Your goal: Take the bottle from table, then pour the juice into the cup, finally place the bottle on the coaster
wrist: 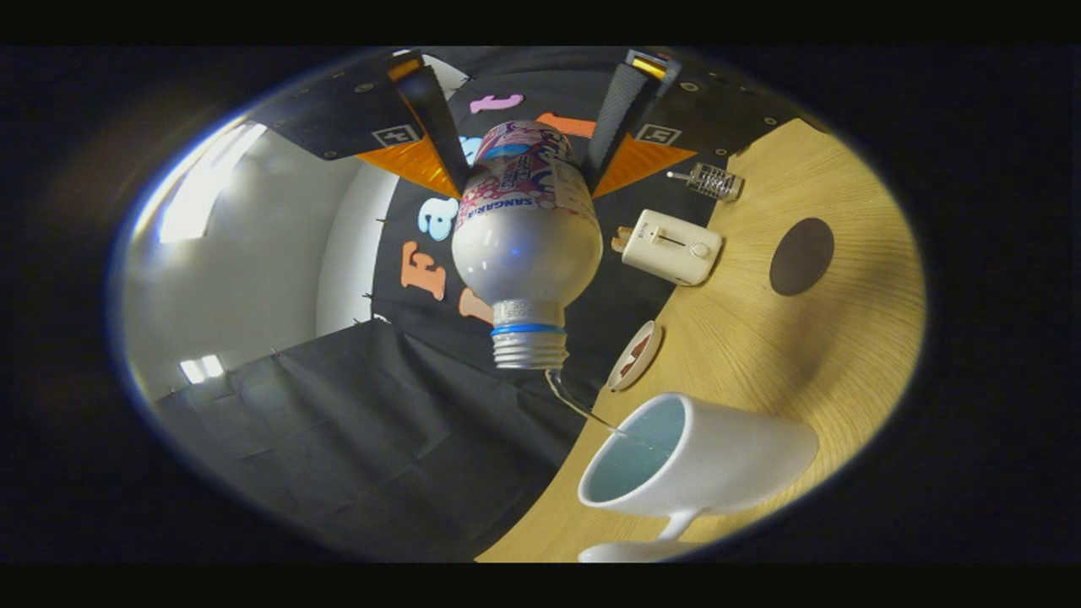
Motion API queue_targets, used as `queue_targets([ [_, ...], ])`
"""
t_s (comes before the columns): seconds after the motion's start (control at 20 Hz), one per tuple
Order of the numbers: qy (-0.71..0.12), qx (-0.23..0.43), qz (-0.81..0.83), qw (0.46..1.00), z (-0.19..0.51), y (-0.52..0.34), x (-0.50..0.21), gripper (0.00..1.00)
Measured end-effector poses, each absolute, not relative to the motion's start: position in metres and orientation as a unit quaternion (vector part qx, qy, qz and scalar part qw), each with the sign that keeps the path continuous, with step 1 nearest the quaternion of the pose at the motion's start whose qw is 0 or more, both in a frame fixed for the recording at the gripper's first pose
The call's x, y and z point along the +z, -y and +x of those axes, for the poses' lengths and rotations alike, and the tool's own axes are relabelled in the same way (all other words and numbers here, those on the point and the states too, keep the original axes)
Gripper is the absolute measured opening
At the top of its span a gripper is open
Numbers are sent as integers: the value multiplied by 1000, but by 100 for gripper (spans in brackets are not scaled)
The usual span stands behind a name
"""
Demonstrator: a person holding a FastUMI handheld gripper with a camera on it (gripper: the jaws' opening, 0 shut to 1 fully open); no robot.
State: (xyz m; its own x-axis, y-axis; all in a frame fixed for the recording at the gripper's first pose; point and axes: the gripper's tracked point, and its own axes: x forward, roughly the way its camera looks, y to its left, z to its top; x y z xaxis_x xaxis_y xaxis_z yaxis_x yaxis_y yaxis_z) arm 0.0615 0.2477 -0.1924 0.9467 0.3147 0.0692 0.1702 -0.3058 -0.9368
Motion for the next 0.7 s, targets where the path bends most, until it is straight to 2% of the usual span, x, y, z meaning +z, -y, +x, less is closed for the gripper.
queue_targets([
  [0.7,176,63,-813,551,65,-258,-177,77],
])
